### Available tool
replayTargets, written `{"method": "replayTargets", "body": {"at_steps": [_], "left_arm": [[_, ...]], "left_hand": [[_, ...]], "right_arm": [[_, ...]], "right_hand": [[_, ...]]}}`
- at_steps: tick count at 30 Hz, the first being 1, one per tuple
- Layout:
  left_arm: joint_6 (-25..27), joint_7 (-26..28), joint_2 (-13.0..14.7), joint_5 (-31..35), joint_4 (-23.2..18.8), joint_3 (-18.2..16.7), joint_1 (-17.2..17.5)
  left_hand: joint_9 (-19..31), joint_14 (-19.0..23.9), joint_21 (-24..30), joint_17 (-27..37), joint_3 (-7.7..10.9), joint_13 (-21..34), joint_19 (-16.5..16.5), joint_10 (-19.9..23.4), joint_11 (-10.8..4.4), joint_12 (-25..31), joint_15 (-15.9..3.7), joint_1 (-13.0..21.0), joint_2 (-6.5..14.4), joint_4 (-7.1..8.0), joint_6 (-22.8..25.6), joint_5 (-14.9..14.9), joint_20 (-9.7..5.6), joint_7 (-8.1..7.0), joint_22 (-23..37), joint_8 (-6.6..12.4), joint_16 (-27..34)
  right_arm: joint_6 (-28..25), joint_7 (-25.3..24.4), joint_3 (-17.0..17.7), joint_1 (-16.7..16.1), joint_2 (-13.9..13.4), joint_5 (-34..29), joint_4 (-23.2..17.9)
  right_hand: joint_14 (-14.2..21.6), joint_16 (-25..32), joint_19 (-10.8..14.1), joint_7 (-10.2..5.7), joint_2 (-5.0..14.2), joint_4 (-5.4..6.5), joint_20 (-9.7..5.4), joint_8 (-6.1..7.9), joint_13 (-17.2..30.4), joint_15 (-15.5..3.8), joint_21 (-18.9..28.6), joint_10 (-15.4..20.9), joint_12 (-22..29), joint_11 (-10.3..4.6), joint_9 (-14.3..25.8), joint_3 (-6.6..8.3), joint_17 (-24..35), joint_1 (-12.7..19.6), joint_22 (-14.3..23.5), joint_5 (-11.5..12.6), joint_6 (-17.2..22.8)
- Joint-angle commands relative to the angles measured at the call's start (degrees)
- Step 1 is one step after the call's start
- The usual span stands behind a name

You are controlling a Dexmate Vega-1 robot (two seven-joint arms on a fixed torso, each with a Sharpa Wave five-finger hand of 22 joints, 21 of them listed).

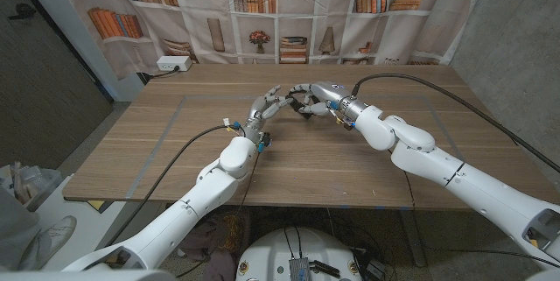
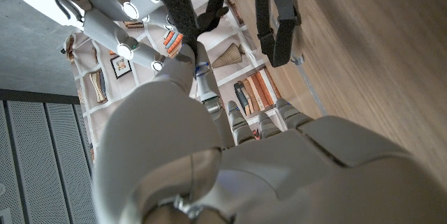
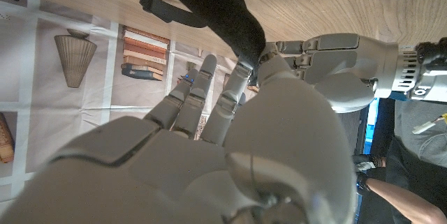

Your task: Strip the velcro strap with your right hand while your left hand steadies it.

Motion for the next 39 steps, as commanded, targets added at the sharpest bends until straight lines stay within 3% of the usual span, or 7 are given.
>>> {"method": "replayTargets", "body": {"at_steps": [1,13,39], "left_arm": [[-1.8,0.0,0.0,-0.5,0.2,-1.0,0.4],[-5.3,-2.2,0.7,-1.8,1.7,-2.5,0.3],[-7.1,-3.2,2.5,-3.2,-0.2,-4.4,3.0]], "left_hand": [[0.2,-0.3,-0.1,0.2,0.28,0.1,0.1,0.1,-0.52,0.1,-0.41,0.3,0.3,-0.04,0.1,0.2,-0.28,0.23,0.1,0.6,-0.2],[0.5,-0.2,-0.1,0.2,0.19,0.2,0.0,0.0,-0.5,0.0,-0.5,0.3,0.4,-0.03,0.1,0.3,-0.45,0.09,0.1,0.87,-0.2],[0.7,0.2,-0.1,0.2,-0.13,0.2,0.3,0.3,-0.53,0.1,-0.73,0.3,0.4,0.05,0.0,0.3,-0.61,-0.08,0.1,1.13,-0.1]], "right_arm": [[-2.6,1.8,-0.3,0.2,0.0,-0.3,-0.2],[-7.6,2.2,-0.3,0.1,0.0,-1.5,-1.5],[-12.8,3.4,-1.5,0.1,-0.6,-3.4,-3.2]], "right_hand": [[0.6,0.2,0.4,0.43,0.05,-0.09,-0.81,-0.16,0.1,-10.18,-0.3,1.4,0.2,-1.08,0.3,-0.42,0.3,0.7,0.1,0.1,0.3],[0.6,0.2,0.2,0.4,0.0,-0.1,-0.73,-0.23,0.2,-10.19,-0.4,1.5,0.2,-1.07,0.3,-0.53,0.4,0.8,0.1,0.1,0.3],[0.8,0.1,0.1,0.29,0.03,-0.08,-0.67,-0.3,0.3,-10.19,-0.5,1.6,0.0,-1.05,0.3,-0.64,0.4,0.9,0.1,0.2,0.3]]}}
